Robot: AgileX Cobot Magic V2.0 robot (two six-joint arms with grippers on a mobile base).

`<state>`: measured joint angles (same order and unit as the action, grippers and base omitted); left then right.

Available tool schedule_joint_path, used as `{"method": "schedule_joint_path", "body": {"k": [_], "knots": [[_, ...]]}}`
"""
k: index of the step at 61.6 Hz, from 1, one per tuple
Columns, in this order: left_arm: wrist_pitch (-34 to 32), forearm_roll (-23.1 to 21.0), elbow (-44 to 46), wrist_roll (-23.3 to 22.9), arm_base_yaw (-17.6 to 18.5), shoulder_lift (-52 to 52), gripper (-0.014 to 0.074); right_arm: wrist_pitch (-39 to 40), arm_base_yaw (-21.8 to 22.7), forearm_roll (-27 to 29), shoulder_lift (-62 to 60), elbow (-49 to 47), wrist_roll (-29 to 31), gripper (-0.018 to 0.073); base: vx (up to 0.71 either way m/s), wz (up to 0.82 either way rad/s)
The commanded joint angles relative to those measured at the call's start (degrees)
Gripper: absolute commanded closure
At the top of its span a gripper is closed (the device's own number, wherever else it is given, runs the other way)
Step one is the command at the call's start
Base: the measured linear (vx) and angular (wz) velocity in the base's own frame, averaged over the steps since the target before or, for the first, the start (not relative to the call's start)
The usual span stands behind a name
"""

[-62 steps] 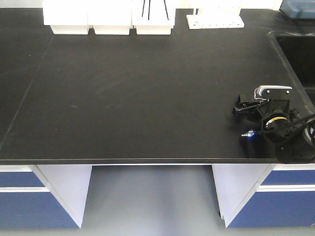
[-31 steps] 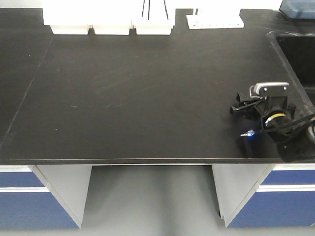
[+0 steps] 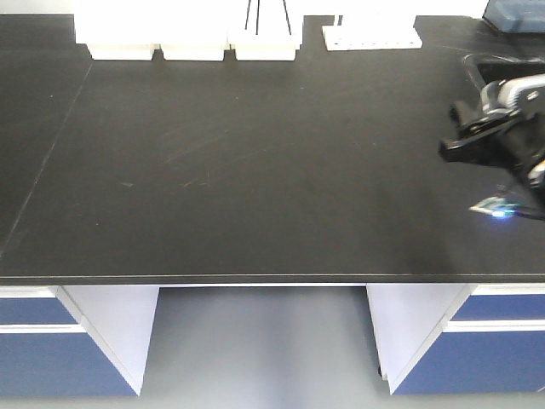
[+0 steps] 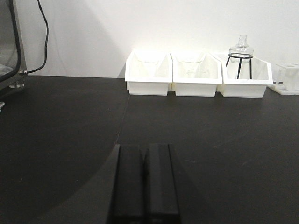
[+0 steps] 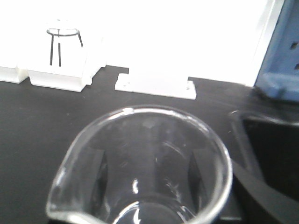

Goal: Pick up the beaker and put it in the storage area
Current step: 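Lift the beaker with the right gripper and raise it up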

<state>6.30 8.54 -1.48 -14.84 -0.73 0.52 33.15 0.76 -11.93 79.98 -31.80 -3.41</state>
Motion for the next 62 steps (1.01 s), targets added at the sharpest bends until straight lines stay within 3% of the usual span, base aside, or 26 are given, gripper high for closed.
{"method": "schedule_joint_path", "body": {"k": [1, 9, 16, 34, 62], "knots": [[-4.8, -0.3, -1.3, -0.3, 0.4, 1.1, 0.0605, -3.5, 0.1, -2.4, -7.7, -1.2, -1.9, 0.0567, 0.0, 0.0], [-4.8, -0.3, -1.3, -0.3, 0.4, 1.1, 0.0605, -12.3, -0.6, -7.9, -14.8, -1.2, -6.1, 0.0567, 0.0, 0.0], [-4.8, -0.3, -1.3, -0.3, 0.4, 1.1, 0.0605, -18.8, -3.7, -12.1, -21.5, -0.2, -7.6, 0.0567, 0.0, 0.0], [-4.8, -0.3, -1.3, -0.3, 0.4, 1.1, 0.0605, -19.3, -5.5, -10.8, -35.0, 10.6, -11.4, 0.0567, 0.0, 0.0], [-4.8, -0.3, -1.3, -0.3, 0.4, 1.1, 0.0605, -20.6, -5.5, -10.5, -40.1, 11.3, -12.0, 0.0567, 0.0, 0.0]]}}
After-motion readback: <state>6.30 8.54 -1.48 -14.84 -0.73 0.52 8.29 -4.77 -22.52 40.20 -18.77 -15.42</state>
